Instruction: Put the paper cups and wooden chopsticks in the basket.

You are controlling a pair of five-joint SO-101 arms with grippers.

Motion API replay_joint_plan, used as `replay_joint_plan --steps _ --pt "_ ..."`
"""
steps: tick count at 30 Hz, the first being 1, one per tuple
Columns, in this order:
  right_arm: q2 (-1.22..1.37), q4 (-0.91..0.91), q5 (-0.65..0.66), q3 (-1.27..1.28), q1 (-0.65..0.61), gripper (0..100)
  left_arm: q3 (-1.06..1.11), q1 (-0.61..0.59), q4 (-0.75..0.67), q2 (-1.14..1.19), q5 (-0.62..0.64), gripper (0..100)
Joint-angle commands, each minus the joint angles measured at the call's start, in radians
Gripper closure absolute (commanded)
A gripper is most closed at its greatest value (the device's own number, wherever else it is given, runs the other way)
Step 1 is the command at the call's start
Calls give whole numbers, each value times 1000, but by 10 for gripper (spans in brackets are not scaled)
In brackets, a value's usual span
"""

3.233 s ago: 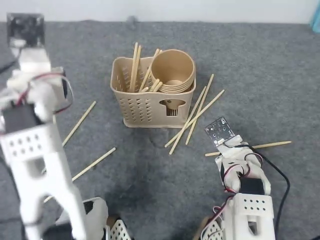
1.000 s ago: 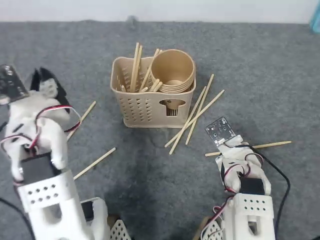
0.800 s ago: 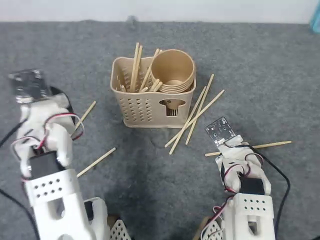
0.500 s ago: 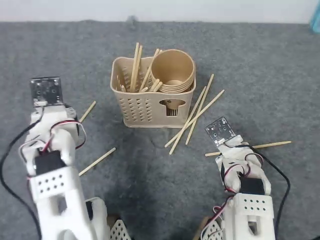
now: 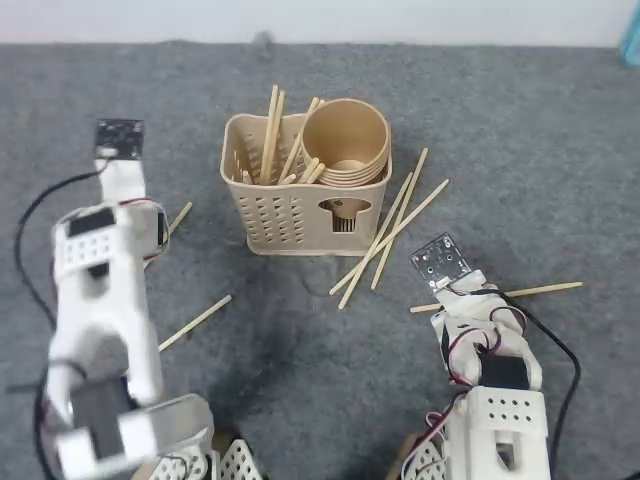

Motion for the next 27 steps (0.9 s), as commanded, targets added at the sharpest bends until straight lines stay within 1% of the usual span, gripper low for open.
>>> replay_joint_plan --steps 1,6,9,13,20,22,25,27 --pt "-21 -12 -9 -6 5 945 -200 -2 104 176 -77 968" --pt "-19 -16 -9 -6 5 945 -492 -3 365 399 -61 845" --pt "-19 -16 -9 -6 5 945 -625 2 451 494 -64 824" --pt "-19 -16 -9 -6 5 945 -719 0 460 583 -64 824" --pt "-19 -19 -9 -6 7 945 -725 5 457 718 -66 828" --pt "-19 -19 -9 -6 7 945 -731 5 457 735 -66 866" --pt "-19 -21 -9 -6 7 945 -750 5 465 736 -66 990" --pt "-19 -21 -9 -6 7 945 -754 5 474 733 -64 981"
